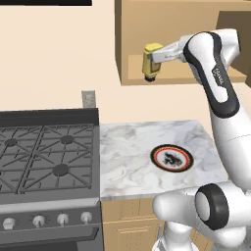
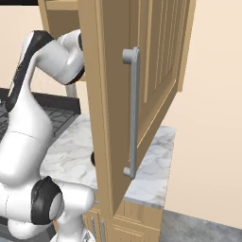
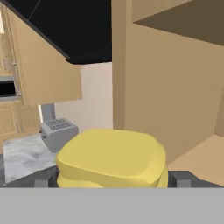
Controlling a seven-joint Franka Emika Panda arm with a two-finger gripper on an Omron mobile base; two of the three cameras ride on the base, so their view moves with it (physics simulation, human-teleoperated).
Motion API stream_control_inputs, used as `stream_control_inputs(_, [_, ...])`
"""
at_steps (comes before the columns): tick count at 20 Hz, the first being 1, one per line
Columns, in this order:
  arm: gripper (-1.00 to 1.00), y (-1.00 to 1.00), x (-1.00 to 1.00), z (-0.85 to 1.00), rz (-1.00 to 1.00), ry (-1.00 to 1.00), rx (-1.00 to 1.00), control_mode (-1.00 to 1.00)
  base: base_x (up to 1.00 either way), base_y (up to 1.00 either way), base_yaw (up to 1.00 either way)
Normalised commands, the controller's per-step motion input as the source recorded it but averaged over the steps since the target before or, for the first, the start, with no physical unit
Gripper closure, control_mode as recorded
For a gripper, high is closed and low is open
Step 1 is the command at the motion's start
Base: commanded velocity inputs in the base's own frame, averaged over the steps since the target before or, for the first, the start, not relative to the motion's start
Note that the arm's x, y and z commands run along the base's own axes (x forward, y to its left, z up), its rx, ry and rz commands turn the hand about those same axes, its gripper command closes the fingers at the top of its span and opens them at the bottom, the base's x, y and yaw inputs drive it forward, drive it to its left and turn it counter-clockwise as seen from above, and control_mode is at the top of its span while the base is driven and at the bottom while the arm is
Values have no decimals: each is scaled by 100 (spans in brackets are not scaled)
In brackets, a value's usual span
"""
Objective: Move the hot dog bun to the plate on the dining table and place the condiment next to that plate. Then navigate to the fridge and take the sausage and place it on the plate as well.
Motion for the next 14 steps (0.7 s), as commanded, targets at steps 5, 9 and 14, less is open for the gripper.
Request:
stream_control_inputs(5, [100,0,-100,-22,-12,11,2,-100,0,0,0])
stream_control_inputs(9, [100,-1,-93,-49,-8,12,3,-100,0,0,0])
stream_control_inputs(14, [100,-5,-37,-50,-1,6,1,-100,0,0,0])
